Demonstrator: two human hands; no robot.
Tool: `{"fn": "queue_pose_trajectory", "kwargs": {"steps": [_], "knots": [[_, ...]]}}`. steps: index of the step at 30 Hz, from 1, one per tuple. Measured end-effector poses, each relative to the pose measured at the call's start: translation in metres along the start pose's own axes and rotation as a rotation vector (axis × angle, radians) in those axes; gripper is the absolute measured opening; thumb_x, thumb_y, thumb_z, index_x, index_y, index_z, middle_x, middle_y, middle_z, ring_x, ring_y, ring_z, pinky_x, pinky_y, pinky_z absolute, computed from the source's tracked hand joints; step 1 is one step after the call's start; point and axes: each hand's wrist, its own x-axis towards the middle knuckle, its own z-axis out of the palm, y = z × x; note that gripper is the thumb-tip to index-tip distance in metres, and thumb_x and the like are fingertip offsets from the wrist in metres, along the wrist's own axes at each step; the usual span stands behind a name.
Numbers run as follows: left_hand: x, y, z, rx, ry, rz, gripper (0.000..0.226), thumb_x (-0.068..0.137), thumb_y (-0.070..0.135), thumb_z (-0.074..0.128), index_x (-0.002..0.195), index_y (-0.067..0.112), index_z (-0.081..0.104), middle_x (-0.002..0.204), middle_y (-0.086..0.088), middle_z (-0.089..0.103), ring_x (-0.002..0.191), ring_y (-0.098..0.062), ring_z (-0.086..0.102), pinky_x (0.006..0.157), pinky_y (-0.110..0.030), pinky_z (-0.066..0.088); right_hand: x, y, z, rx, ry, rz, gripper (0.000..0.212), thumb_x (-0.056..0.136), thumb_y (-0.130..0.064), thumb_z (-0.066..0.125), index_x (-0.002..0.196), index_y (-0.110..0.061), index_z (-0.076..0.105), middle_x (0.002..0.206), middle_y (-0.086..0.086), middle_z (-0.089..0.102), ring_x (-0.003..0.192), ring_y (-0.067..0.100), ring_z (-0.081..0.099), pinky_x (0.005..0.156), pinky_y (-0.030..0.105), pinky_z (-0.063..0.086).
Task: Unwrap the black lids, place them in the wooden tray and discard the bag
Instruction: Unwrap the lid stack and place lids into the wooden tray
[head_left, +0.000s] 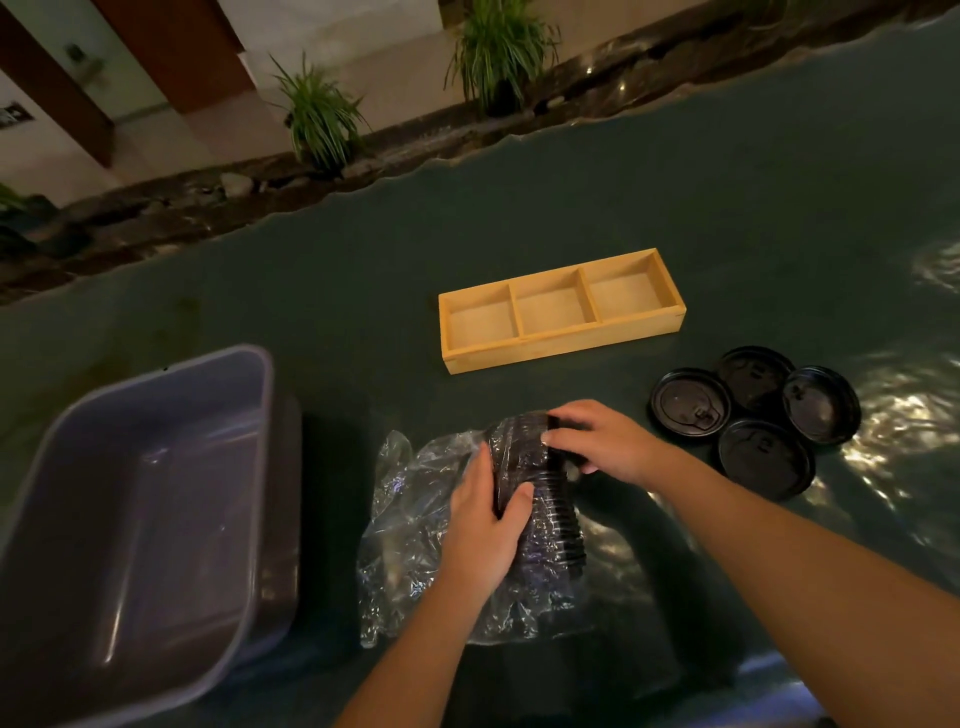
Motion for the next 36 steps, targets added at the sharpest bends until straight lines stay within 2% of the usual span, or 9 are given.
{"fn": "queue_pose_trajectory", "kwargs": {"steps": [4, 6, 10, 12, 15, 19, 24, 27, 36], "knots": [[-0.003, 0.006, 0.000, 0.010, 0.001, -0.043, 0.081, 0.077, 0.077, 0.036, 0.145, 0.060, -0.005, 0.155, 0.008, 0.032, 0.140, -0.016, 0.032, 0.111, -0.054, 0.033, 0.003, 0.010, 0.002, -0.158, 0.088, -0.093, 0.019, 0.090, -0.041, 0.063, 0.109, -0.041, 0.063, 0.119, -0.010, 0.048, 0.104, 0.002, 0.053, 0.088, 0.024, 0.047], [-0.004, 0.007, 0.000, 0.020, 0.004, -0.020, 0.073, 0.078, 0.076, 0.034, 0.140, 0.067, -0.003, 0.154, 0.012, 0.033, 0.138, -0.014, 0.034, 0.110, -0.053, 0.035, 0.000, 0.009, 0.003, -0.236, 0.124, -0.161, 0.032, 0.091, -0.038, 0.062, 0.122, -0.035, 0.062, 0.115, -0.016, 0.048, 0.103, -0.001, 0.051, 0.087, 0.015, 0.041], [-0.003, 0.006, -0.002, 0.050, -0.009, -0.025, 0.077, 0.080, 0.075, 0.031, 0.149, 0.053, 0.006, 0.156, 0.012, 0.031, 0.139, -0.013, 0.034, 0.110, -0.054, 0.035, -0.007, 0.004, 0.006, -0.213, 0.116, -0.175, 0.042, 0.087, -0.026, 0.064, 0.128, -0.034, 0.059, 0.112, -0.020, 0.050, 0.089, -0.001, 0.057, 0.065, 0.009, 0.044], [-0.004, 0.005, -0.002, 0.064, -0.019, -0.024, 0.075, 0.082, 0.074, 0.031, 0.149, 0.052, 0.005, 0.156, 0.010, 0.031, 0.138, -0.015, 0.035, 0.109, -0.054, 0.036, -0.008, 0.003, 0.007, -0.154, 0.078, -0.128, 0.053, 0.079, -0.017, 0.068, 0.129, -0.032, 0.058, 0.118, -0.014, 0.051, 0.087, -0.001, 0.060, 0.064, 0.007, 0.045], [-0.004, 0.006, -0.004, 0.083, -0.042, -0.005, 0.074, 0.084, 0.072, 0.031, 0.149, 0.052, 0.001, 0.160, 0.010, 0.023, 0.142, -0.016, 0.028, 0.112, -0.053, 0.033, -0.009, -0.003, 0.007, -0.026, 0.024, -0.031, 0.059, 0.071, -0.015, 0.069, 0.125, -0.033, 0.056, 0.118, -0.009, 0.059, 0.087, 0.006, 0.066, 0.065, 0.014, 0.050], [0.001, 0.006, -0.006, 0.141, -0.086, -0.007, 0.073, 0.089, 0.068, 0.032, 0.149, 0.050, -0.005, 0.164, 0.011, 0.008, 0.148, -0.017, 0.013, 0.116, -0.054, 0.024, -0.009, -0.009, 0.003, -0.176, 0.035, 0.004, 0.054, 0.075, -0.019, 0.072, 0.125, -0.032, 0.057, 0.114, -0.010, 0.064, 0.100, 0.010, 0.063, 0.083, 0.028, 0.052], [0.002, 0.001, -0.009, 0.107, -0.127, -0.019, 0.072, 0.096, 0.059, 0.034, 0.151, 0.044, -0.009, 0.163, 0.011, 0.009, 0.145, -0.015, 0.021, 0.113, -0.048, 0.030, -0.012, -0.016, 0.015, -0.333, 0.110, -0.018, 0.038, 0.074, -0.022, 0.072, 0.111, -0.027, 0.066, 0.108, -0.001, 0.063, 0.104, 0.018, 0.057, 0.094, 0.035, 0.045], [0.001, -0.002, -0.010, 0.090, -0.145, -0.016, 0.072, 0.096, 0.060, 0.034, 0.152, 0.042, -0.009, 0.164, 0.012, 0.006, 0.147, -0.014, 0.015, 0.115, -0.046, 0.025, -0.014, -0.022, 0.018, -0.336, 0.166, 0.027, 0.026, 0.071, -0.022, 0.073, 0.095, -0.016, 0.065, 0.095, 0.006, 0.066, 0.093, 0.025, 0.061, 0.084, 0.044, 0.052], [0.006, -0.006, -0.013, 0.102, -0.179, -0.005, 0.074, 0.092, 0.068, 0.030, 0.150, 0.047, -0.009, 0.164, 0.012, 0.005, 0.149, -0.018, 0.011, 0.118, -0.052, 0.016, -0.019, -0.058, -0.005, -0.273, 0.111, 0.119, 0.034, 0.053, -0.032, 0.071, 0.082, -0.018, 0.061, 0.083, 0.005, 0.065, 0.082, 0.022, 0.066, 0.073, 0.041, 0.054]]}}
